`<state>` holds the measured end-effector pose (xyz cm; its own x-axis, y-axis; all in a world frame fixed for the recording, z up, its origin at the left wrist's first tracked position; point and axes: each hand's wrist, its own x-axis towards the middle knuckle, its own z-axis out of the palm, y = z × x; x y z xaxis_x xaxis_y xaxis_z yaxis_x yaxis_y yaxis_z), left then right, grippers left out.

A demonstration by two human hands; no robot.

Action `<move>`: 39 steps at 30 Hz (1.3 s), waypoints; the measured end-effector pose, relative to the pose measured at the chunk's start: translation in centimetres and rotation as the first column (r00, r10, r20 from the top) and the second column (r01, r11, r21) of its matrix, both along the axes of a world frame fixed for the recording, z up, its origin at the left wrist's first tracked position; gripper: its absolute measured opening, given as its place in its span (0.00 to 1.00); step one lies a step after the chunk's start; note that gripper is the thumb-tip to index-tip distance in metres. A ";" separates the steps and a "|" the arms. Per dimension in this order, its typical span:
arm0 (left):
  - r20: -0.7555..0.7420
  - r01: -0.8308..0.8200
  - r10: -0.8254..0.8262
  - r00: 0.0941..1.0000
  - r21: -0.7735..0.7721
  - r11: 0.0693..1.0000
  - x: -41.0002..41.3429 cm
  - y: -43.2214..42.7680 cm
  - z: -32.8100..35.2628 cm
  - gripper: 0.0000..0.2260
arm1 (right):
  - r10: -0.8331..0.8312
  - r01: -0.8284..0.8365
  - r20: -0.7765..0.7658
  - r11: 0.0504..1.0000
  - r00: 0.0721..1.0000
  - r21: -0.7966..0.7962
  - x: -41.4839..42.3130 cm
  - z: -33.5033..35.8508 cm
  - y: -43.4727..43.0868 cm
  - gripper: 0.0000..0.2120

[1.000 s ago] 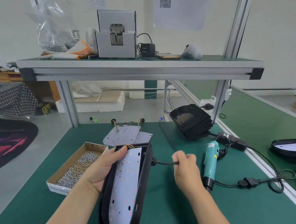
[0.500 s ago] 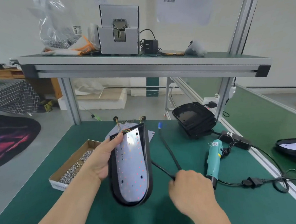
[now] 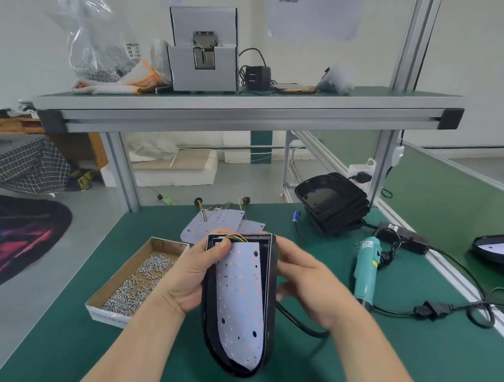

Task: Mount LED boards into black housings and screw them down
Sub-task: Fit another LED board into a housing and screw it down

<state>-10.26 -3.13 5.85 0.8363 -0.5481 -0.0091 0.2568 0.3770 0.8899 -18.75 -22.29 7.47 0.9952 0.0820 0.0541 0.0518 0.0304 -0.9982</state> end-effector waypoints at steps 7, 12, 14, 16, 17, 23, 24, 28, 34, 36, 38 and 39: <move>0.016 0.069 -0.069 0.998 -0.003 0.998 -0.5 0.4 0.1 0.28 | 0.193 -0.191 0.056 0.981 0.980 -0.038 0.0 -1.5 0.4 0.17; -0.049 0.026 -0.026 0.998 -0.009 1.000 -0.9 0.6 0.4 0.37 | -0.049 0.102 0.144 0.917 0.988 -0.387 0.1 -3.0 0.1 0.09; -0.041 -0.041 0.042 0.998 0.022 0.999 -0.8 0.3 0.5 0.24 | -0.169 0.284 0.253 0.790 0.953 -0.543 0.3 -3.3 0.3 0.05; -0.031 -0.095 0.096 0.995 0.035 0.995 -1.0 0.0 0.6 0.13 | -0.199 0.357 0.312 0.705 0.929 -0.613 0.4 -3.4 0.4 0.06; -0.034 -0.107 0.108 0.994 0.034 0.994 -1.0 -0.1 0.6 0.12 | -0.184 0.352 0.314 0.673 0.931 -0.651 0.4 -3.3 0.5 0.06; 0.113 -0.158 0.145 0.983 0.116 0.981 -1.4 -0.3 2.3 0.10 | -0.272 0.335 0.267 0.915 0.924 -0.226 -0.5 -1.9 1.2 0.17; 0.135 -0.177 0.161 0.978 0.121 0.977 -1.5 -0.3 2.7 0.09 | -0.367 0.399 0.264 0.914 0.892 -0.077 -0.6 -1.4 1.0 0.15; 0.221 -0.257 0.220 0.950 0.153 0.954 -1.9 -0.3 3.1 0.06 | -0.252 0.264 0.257 0.965 0.933 -0.011 -1.0 0.2 0.5 0.10; 0.298 -0.288 0.225 0.928 0.187 0.939 -2.4 -0.8 3.1 0.10 | -0.417 0.492 0.309 0.841 0.855 -0.226 -0.5 -0.2 1.2 0.12; 0.330 -0.291 0.210 0.920 0.220 0.931 -2.7 -1.0 2.9 0.14 | -0.444 0.552 0.374 0.792 0.814 -0.260 -0.5 -0.6 1.5 0.13; 0.327 -0.276 0.192 0.925 0.234 0.932 -2.9 -1.1 2.8 0.17 | -0.444 0.589 0.433 0.750 0.785 -0.299 -0.7 -0.6 1.9 0.15; 0.312 -0.272 0.196 0.930 0.221 0.937 -3.0 -1.0 2.8 0.17 | -0.421 0.584 0.448 0.742 0.789 -0.330 -0.8 -0.8 1.8 0.14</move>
<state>-13.22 -4.18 8.60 0.9288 -0.3466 0.1310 -0.0849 0.1453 0.9857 -19.53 -20.45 6.67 0.8223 -0.3304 0.4633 0.2512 -0.5199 -0.8165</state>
